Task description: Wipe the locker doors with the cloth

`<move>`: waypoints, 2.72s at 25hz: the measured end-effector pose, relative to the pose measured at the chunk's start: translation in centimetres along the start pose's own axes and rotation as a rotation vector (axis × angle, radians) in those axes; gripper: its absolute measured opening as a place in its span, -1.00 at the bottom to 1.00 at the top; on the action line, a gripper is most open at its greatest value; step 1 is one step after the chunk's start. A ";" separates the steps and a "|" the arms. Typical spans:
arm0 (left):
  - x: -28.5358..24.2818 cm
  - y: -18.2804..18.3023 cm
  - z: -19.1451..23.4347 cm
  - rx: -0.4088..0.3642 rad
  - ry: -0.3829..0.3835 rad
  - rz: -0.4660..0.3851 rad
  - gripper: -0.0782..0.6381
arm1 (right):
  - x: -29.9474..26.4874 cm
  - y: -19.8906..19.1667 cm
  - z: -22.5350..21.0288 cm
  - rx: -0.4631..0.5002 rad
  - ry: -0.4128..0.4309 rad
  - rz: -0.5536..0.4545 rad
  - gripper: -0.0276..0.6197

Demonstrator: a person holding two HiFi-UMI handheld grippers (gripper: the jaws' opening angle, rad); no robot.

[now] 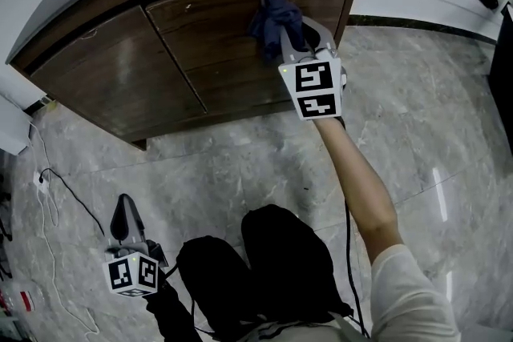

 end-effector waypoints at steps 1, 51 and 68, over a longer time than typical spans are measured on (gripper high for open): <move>-0.1 -0.1 -0.1 -0.003 -0.004 -0.003 -0.79 | 0.3 -0.2 -0.7 0.002 -0.013 0.006 -0.74; 0.7 -2.7 2.9 0.040 0.026 0.011 -0.79 | -0.1 -6.2 4.2 -0.051 -0.050 0.067 -0.77; 2.1 -3.3 5.8 0.088 0.072 0.024 -0.79 | -3.8 -2.9 13.4 -0.036 0.090 0.030 -0.77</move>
Point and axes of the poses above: the fingertips, and each gripper's own axes: x backward along the fingers, z to its left, y out of its top, the point moved 4 cm from there along x, backward along the fingers, and after that the axes turned 4 degrees about y, right-handed, at the moved point
